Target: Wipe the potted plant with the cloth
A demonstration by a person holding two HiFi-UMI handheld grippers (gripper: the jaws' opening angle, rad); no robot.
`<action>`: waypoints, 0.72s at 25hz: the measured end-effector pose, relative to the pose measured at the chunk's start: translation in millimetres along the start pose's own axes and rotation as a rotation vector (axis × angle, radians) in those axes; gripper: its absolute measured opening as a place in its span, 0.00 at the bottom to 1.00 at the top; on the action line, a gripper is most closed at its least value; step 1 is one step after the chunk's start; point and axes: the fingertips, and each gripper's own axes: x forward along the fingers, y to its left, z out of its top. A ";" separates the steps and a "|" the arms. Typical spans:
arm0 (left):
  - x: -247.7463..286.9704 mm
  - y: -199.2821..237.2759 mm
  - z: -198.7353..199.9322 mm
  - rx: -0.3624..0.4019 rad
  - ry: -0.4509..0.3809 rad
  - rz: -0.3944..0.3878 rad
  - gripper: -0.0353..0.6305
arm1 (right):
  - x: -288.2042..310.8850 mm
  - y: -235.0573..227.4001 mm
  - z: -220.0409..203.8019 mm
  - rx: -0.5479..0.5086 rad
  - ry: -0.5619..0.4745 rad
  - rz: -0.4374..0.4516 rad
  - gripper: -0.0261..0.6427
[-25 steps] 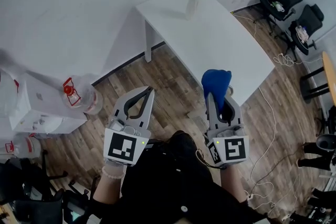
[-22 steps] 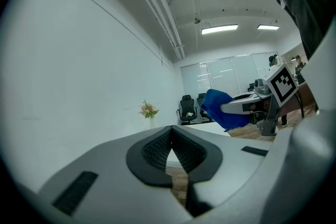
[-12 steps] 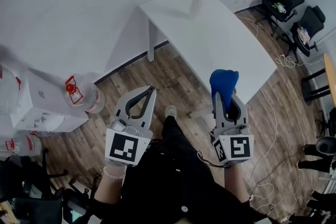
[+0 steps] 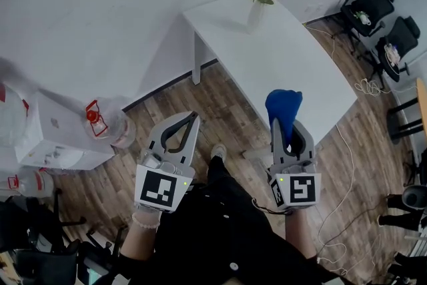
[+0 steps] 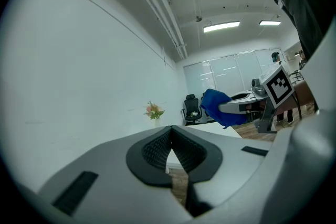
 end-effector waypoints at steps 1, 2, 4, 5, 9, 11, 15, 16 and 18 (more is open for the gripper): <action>5.0 1.1 0.4 -0.001 0.000 0.000 0.07 | 4.4 -2.4 0.0 -0.005 -0.001 0.003 0.15; 10.1 2.7 1.0 -0.001 0.000 0.001 0.07 | 9.4 -5.1 0.4 -0.007 -0.003 0.006 0.15; 21.0 6.4 3.0 0.003 -0.001 0.001 0.07 | 20.4 -12.2 1.2 0.004 -0.009 0.009 0.15; 26.9 8.1 4.1 0.006 -0.002 0.001 0.07 | 26.0 -16.8 0.9 0.013 -0.011 0.009 0.15; 53.5 16.0 7.6 0.003 -0.001 0.000 0.07 | 49.1 -38.6 -4.2 0.041 0.001 -0.003 0.15; 68.1 21.3 8.4 0.000 0.003 0.004 0.07 | 62.7 -48.8 -5.5 0.042 0.005 -0.004 0.16; 100.6 29.4 13.5 -0.001 0.006 0.009 0.07 | 91.4 -70.4 -6.4 0.034 0.008 0.012 0.15; 108.4 31.7 14.5 -0.002 0.005 0.009 0.07 | 98.8 -75.2 -7.1 0.035 0.010 0.013 0.15; 124.6 37.3 15.1 -0.006 0.005 0.007 0.07 | 115.3 -84.1 -8.9 0.040 0.012 0.014 0.15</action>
